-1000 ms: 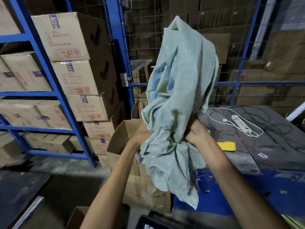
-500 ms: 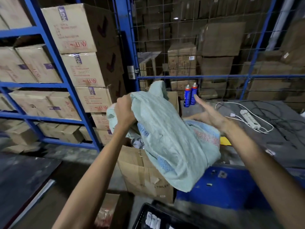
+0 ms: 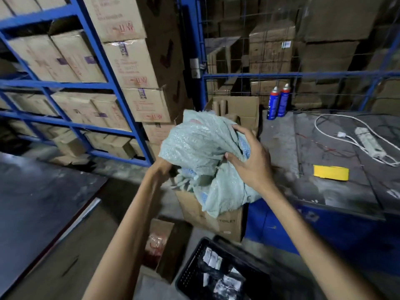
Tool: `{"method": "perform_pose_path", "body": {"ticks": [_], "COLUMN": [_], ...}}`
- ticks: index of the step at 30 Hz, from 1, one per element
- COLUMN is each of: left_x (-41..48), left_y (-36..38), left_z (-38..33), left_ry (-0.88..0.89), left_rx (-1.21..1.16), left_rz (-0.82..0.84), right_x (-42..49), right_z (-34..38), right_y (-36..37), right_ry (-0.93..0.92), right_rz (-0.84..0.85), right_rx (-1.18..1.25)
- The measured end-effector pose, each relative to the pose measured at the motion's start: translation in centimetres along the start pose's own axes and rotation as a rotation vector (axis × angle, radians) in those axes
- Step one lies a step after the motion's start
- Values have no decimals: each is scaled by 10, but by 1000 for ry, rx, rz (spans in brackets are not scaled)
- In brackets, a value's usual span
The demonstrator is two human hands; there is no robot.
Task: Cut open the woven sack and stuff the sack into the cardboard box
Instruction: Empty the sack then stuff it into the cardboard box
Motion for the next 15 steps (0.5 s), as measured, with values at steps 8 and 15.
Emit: {"method": "perform_pose_path", "body": {"ticks": [8, 15], "left_x": [-39, -17], "left_y": [-18, -98], "left_z": [49, 102], "left_ry": [-85, -18], "left_rx": [-345, -385], "left_rz": [105, -116], "right_x": [-32, -75], "right_z": [-31, -33], "right_y": [80, 182], "right_ry": [390, 518], "right_rz": [-4, 173], "right_rx": [378, 56]}}
Point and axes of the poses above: each hand's wrist, its own x-axis towards the middle knuckle, its own y-axis out of the palm, z = x × y, the point moved 4 cm from there along x, towards the middle knuckle, and after that the axes turned 10 degrees about -x, right-handed, at the moved point
